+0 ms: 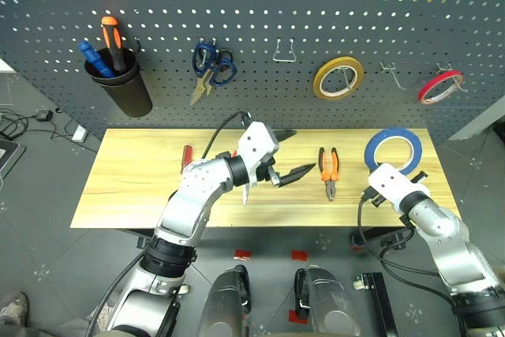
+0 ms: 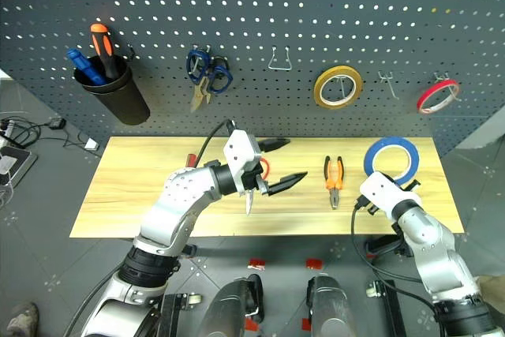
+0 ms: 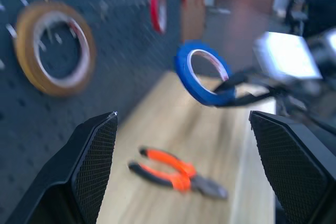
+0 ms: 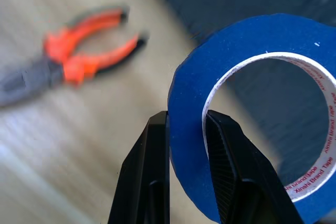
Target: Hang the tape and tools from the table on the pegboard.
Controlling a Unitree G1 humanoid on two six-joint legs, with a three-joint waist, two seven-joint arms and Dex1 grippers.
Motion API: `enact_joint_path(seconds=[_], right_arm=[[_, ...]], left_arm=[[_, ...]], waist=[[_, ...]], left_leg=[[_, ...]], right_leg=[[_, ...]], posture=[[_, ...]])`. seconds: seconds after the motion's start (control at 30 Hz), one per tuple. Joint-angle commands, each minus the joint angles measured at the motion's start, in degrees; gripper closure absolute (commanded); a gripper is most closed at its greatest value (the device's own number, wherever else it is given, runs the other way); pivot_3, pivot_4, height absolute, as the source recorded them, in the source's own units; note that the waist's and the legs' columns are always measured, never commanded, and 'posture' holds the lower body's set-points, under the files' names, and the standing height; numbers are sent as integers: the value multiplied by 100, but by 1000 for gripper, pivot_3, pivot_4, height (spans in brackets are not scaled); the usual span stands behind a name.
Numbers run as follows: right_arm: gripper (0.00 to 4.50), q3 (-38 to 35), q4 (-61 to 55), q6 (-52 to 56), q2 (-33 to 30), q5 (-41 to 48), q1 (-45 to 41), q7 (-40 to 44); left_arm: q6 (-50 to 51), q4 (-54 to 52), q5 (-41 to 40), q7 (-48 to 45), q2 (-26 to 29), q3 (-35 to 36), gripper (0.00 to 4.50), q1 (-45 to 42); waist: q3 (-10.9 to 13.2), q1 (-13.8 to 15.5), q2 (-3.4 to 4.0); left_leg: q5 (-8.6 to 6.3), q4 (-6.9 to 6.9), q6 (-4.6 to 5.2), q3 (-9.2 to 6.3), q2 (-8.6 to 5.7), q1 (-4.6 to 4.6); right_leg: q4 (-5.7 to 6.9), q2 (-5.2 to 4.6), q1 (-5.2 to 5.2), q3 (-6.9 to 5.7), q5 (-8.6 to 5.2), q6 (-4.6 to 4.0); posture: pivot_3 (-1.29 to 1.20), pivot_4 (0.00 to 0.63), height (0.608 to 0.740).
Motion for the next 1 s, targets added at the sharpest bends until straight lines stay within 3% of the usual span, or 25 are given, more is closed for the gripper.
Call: enact_joint_path(seconds=[0.03,0.17,0.53,0.8,0.83,1.0], right_arm=[[3815,-243,-645,-626,9,-324,79,-446],[3815,-333,-275,-991,37,-206,-572,-545],[3815,-365,2361,-1937,101,512,-2448,-311],[3815,-287,2873,-2146,348,711,-2723,-175],[3086,-321,2772,-2032,399,767,-2641,-156],[1488,-596,2032,-1246,589,1058,-2083,-169]], left_arm=[[45,-258,-227,-53,-80,36,288,-192],[-8,-166,-293,-128,-105,16,288,-382],[-26,-46,-282,-108,-179,-26,288,-521],[162,-159,-427,-239,-74,-15,288,-431],[158,-175,-407,-284,0,-20,288,-380],[8,-192,-126,-456,462,-112,288,-103]], waist=[[1,-8,-2],[5,-36,-7],[11,-118,-18],[11,-126,-17],[11,-125,-17],[11,-116,-17]], left_leg=[[0,1,0,0,0,0],[1,5,0,1,1,0],[2,6,0,4,-1,-1],[2,12,0,4,0,-1],[2,14,0,4,0,-1],[3,15,-1,1,4,0]], right_leg=[[0,2,0,2,0,1],[0,7,-1,7,0,1],[-3,6,3,2,17,-30],[5,4,3,1,18,-31],[6,4,3,3,18,-31],[8,5,4,3,18,-31]], posture=[[-272,289,740],[-277,284,740],[-261,271,740],[-257,269,740],[-254,267,740],[-247,273,740]])
